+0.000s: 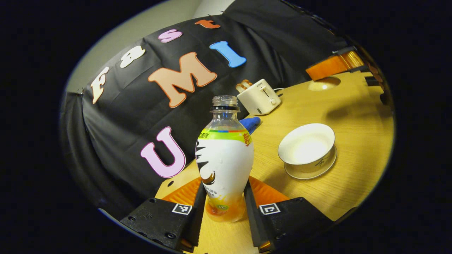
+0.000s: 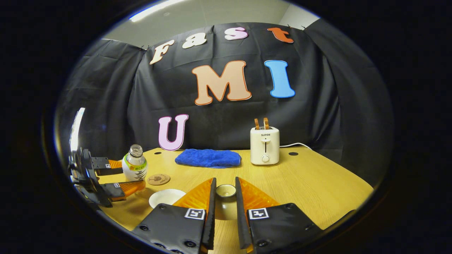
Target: Open the teacup lid with one hand, grasp the water bottle and pour water into the teacup with the other hand; after pouring, place the water bottle on the coaster and then close the teacup lid.
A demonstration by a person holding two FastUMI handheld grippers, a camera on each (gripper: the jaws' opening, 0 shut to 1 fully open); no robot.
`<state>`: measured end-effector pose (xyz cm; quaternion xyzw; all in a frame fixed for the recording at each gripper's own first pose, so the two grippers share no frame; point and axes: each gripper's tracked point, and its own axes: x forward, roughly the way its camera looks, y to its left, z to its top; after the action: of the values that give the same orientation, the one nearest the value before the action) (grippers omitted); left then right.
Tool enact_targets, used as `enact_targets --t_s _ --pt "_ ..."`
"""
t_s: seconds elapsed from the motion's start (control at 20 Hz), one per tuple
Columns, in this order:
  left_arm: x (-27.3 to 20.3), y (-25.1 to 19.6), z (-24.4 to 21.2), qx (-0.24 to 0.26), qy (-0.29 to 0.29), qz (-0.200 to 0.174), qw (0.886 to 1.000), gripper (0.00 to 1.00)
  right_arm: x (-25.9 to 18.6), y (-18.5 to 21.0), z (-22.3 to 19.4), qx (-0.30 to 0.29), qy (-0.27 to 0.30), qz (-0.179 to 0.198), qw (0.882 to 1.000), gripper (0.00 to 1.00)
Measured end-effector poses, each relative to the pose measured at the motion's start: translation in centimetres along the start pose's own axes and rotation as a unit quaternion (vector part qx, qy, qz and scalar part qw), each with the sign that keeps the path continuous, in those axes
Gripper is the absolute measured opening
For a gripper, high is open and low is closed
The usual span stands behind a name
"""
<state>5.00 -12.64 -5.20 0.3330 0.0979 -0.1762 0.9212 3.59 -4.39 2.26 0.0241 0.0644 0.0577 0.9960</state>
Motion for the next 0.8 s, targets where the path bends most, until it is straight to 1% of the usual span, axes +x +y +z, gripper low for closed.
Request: enact_targets --t_s 0.05,0.15,0.2,0.3,0.4,0.5,0.55,0.7,0.75,0.8 --pt "0.2 -0.3 -0.1 0.019 0.002 -0.001 1.000 0.54 0.0 -0.1 0.0 0.000 -0.001 0.000 1.000 0.29" --pt "0.2 -0.7 0.0 0.056 0.004 -0.002 0.998 0.54 -0.1 -0.1 0.1 0.001 -0.001 0.000 1.000 0.30" --pt "0.2 -1.0 0.1 0.071 0.001 -0.004 0.997 0.54 -0.2 0.0 0.2 0.001 -0.001 0.001 1.000 0.29" --pt "0.3 -1.5 0.3 0.097 -0.001 -0.007 0.995 0.55 -0.2 0.2 0.2 -0.002 -0.001 0.004 1.000 0.30" --pt "0.4 -1.5 0.2 0.125 0.000 -0.010 0.992 0.54 -0.2 0.6 0.0 -0.003 0.001 0.009 1.000 0.29" --pt "0.3 -1.6 -0.3 0.148 0.006 -0.012 0.989 0.54 -0.1 0.8 -0.1 -0.007 0.003 0.010 1.000 0.28" --pt "0.3 -1.6 -0.6 0.157 0.010 -0.013 0.987 0.54 -0.1 0.8 -0.2 -0.008 0.003 0.009 1.000 0.30" --pt "0.2 -1.2 -1.4 0.186 0.027 -0.015 0.982 0.55 -0.2 0.7 -0.2 -0.008 0.004 0.009 1.000 0.29" --pt "0.3 -1.3 -1.6 0.198 0.030 -0.015 0.980 0.55 -0.1 0.6 -0.3 -0.007 0.004 0.009 1.000 0.30" --pt "0.1 -1.1 -1.6 0.210 0.033 -0.014 0.977 0.55 -0.1 0.7 -0.3 -0.008 0.005 0.009 1.000 0.29"
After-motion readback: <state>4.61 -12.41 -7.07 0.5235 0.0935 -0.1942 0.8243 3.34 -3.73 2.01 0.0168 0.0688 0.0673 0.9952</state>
